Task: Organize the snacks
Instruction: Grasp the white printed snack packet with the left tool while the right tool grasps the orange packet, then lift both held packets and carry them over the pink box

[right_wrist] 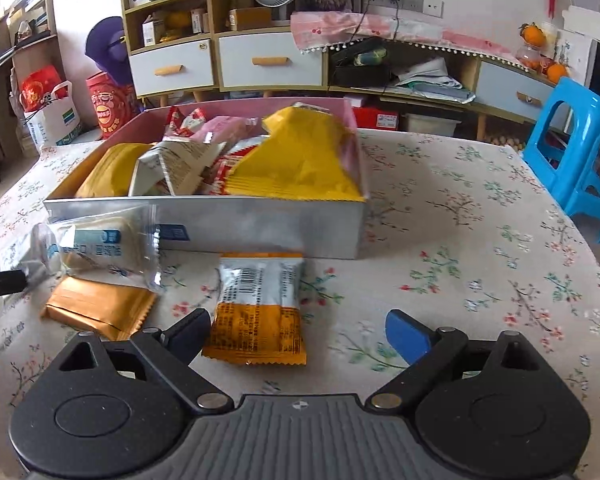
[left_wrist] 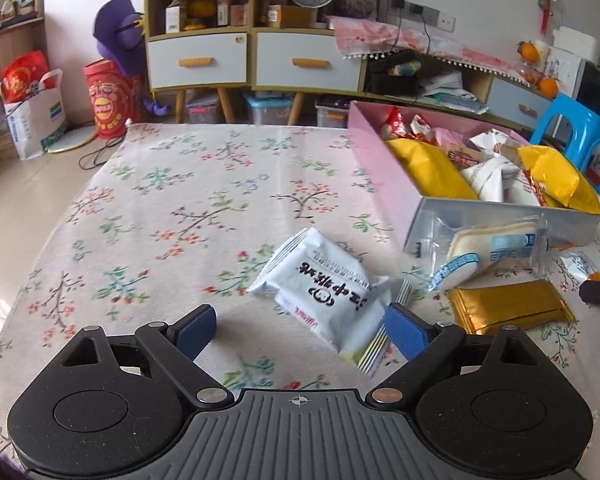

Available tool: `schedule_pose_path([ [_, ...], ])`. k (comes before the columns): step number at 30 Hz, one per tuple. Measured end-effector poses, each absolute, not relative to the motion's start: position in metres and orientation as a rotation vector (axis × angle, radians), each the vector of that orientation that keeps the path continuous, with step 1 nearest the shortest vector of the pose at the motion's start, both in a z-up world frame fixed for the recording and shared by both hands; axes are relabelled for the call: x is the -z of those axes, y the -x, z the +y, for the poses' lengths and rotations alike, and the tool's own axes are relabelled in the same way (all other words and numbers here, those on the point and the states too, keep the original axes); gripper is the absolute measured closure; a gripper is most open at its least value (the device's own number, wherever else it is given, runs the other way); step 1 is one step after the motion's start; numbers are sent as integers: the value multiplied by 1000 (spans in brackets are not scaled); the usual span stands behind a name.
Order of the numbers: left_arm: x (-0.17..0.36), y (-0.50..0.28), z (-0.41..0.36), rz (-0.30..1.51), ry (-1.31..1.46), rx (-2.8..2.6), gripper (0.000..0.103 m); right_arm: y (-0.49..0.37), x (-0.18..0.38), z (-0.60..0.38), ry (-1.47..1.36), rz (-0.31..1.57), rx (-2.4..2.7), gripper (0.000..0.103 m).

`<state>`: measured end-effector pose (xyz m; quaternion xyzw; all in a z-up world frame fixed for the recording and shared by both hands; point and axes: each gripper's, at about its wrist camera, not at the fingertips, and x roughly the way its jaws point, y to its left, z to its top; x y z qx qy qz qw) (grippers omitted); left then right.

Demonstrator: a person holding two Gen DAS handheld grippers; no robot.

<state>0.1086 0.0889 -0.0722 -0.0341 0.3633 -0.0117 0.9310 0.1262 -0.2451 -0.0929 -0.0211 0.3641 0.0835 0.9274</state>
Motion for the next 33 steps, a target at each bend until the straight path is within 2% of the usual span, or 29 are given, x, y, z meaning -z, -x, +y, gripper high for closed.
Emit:
schedule_pose_path([
  [13, 69, -130, 77, 731, 186, 57, 10, -133, 93, -232, 40, 738, -211, 19],
  [17, 68, -136, 82, 724, 269, -10, 12, -134, 91, -227, 51, 726, -208, 32],
  [18, 69, -136, 83, 724, 266, -25, 14, -134, 91, -226, 54, 723, -211, 37],
  [21, 70, -134, 79, 717, 200, -58, 28, -132, 89, -223, 64, 712, -229, 50],
  [22, 70, -134, 77, 716, 173, -67, 37, -131, 89, -223, 66, 709, -237, 54],
  [24, 69, -133, 75, 712, 148, -66, 48, -130, 88, -222, 70, 706, -247, 70],
  [25, 68, -133, 75, 715, 147, -60, 56, -130, 87, -221, 70, 708, -253, 70],
  [33, 65, -127, 76, 730, 124, -36, 59, -126, 81, -218, 62, 737, -266, 73],
])
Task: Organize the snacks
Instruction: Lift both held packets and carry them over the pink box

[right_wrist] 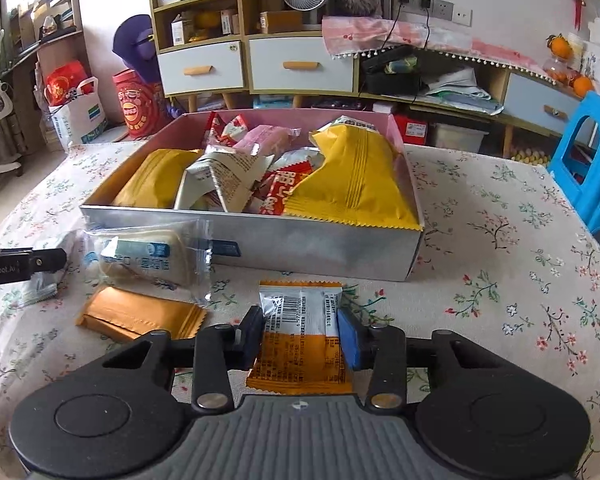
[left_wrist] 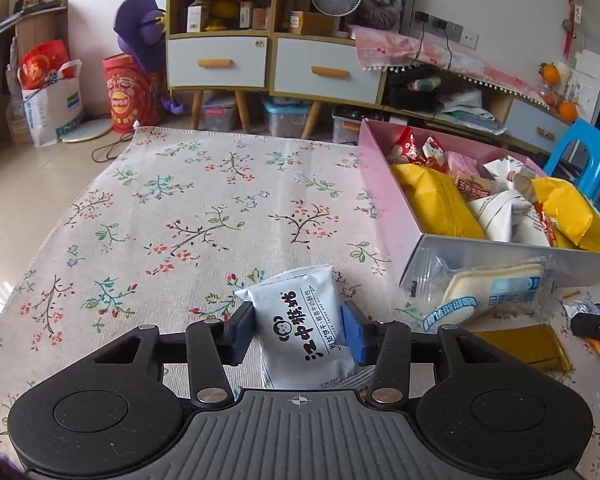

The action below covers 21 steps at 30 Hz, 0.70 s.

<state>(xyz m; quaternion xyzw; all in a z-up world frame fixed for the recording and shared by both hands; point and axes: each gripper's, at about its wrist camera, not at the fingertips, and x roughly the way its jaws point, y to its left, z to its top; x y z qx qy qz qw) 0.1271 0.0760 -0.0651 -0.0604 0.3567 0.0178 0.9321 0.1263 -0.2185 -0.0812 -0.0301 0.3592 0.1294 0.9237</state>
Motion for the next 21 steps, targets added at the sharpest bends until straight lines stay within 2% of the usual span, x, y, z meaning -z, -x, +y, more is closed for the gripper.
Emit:
schedule_pose_path([
  [21, 41, -116, 91, 705, 204, -6, 59, -121, 50, -225, -39, 716, -302, 73],
])
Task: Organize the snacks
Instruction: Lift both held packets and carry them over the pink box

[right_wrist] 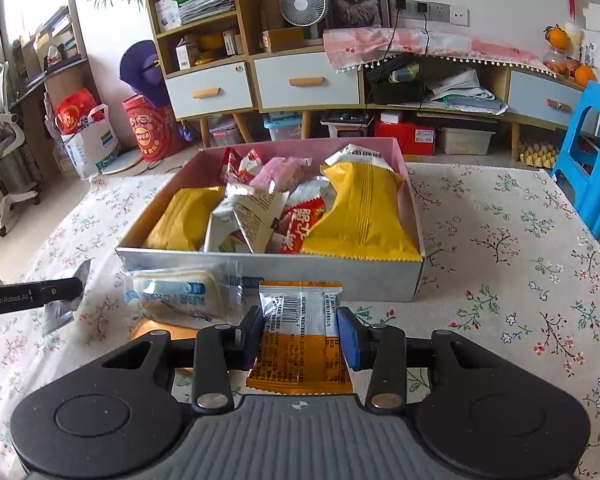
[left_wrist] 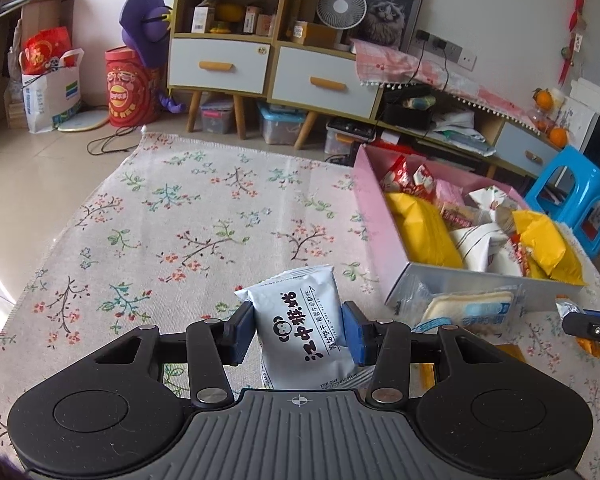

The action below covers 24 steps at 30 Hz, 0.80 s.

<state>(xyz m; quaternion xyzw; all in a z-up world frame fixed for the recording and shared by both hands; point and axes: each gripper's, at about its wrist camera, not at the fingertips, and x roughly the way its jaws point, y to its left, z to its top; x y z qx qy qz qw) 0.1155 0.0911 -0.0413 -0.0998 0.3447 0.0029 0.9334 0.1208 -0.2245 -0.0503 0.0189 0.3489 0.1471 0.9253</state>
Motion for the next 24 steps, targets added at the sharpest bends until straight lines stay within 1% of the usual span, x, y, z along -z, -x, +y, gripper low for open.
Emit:
schedule_pose_path([
  [6, 30, -114, 86, 678, 218, 18, 59, -120, 38, -224, -71, 697, -308, 73],
  [15, 12, -115, 56, 647, 178, 79, 59, -133, 19, -217, -123, 662, -325, 73],
  [24, 0, -155, 30, 614, 150, 112, 59, -155, 13, -210, -108, 627, -325, 73],
])
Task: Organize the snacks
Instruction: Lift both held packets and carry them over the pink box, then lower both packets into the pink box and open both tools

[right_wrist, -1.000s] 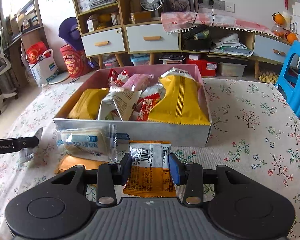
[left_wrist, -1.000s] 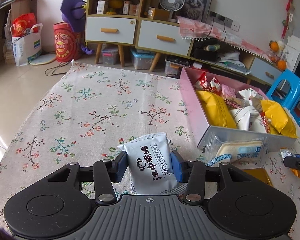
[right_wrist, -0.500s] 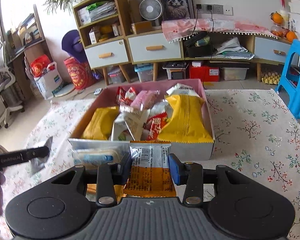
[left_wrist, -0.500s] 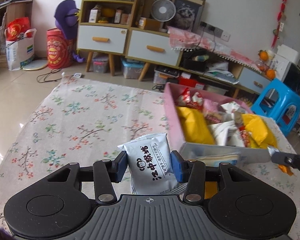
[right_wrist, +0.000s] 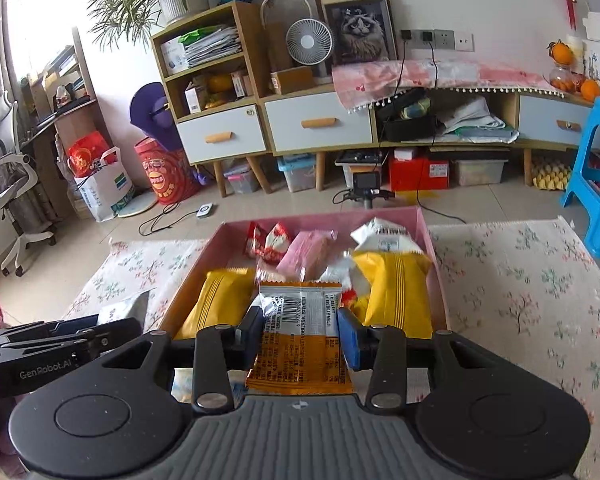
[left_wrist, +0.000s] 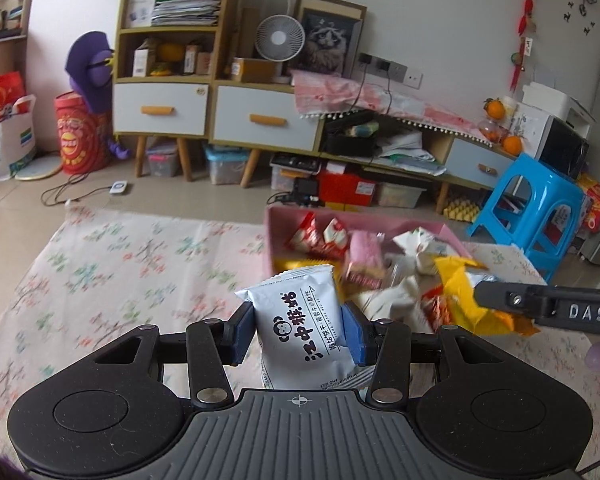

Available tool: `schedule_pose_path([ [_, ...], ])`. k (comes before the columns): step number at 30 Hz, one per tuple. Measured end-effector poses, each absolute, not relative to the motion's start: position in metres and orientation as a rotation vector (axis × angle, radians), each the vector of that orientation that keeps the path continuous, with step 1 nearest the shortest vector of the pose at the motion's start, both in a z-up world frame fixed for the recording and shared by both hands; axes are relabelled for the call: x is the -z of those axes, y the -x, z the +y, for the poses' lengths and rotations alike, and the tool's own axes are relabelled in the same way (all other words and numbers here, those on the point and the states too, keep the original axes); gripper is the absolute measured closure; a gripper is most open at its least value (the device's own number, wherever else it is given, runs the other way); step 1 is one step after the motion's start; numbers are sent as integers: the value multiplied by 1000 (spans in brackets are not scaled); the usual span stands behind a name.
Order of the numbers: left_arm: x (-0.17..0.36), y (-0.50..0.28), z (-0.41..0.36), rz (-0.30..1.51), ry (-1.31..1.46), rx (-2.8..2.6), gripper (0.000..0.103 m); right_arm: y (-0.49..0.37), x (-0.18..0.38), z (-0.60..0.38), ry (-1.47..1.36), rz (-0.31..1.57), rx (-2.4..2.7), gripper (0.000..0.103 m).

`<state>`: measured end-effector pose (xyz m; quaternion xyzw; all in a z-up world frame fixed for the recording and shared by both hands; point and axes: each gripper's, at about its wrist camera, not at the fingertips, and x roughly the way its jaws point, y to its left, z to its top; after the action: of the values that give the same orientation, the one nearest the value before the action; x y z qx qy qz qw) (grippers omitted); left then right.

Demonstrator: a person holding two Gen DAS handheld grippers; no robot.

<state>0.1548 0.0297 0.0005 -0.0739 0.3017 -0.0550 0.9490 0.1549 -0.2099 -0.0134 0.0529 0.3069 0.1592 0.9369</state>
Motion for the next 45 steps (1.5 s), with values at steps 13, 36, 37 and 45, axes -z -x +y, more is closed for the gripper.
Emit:
schedule_pose_path([
  [13, 5, -225, -3, 590, 62, 121, 59, -196, 17, -210, -86, 621, -282, 72],
  [36, 4, -233, -22, 543, -34, 140, 34, -202, 18, -216, -58, 598, -256, 52],
  [37, 4, -233, -22, 543, -33, 141, 33, -201, 17, -216, -56, 597, -254, 52],
  [45, -5, -212, -19, 535, -28, 154, 26, -186, 7, -221, -47, 582, -251, 46],
])
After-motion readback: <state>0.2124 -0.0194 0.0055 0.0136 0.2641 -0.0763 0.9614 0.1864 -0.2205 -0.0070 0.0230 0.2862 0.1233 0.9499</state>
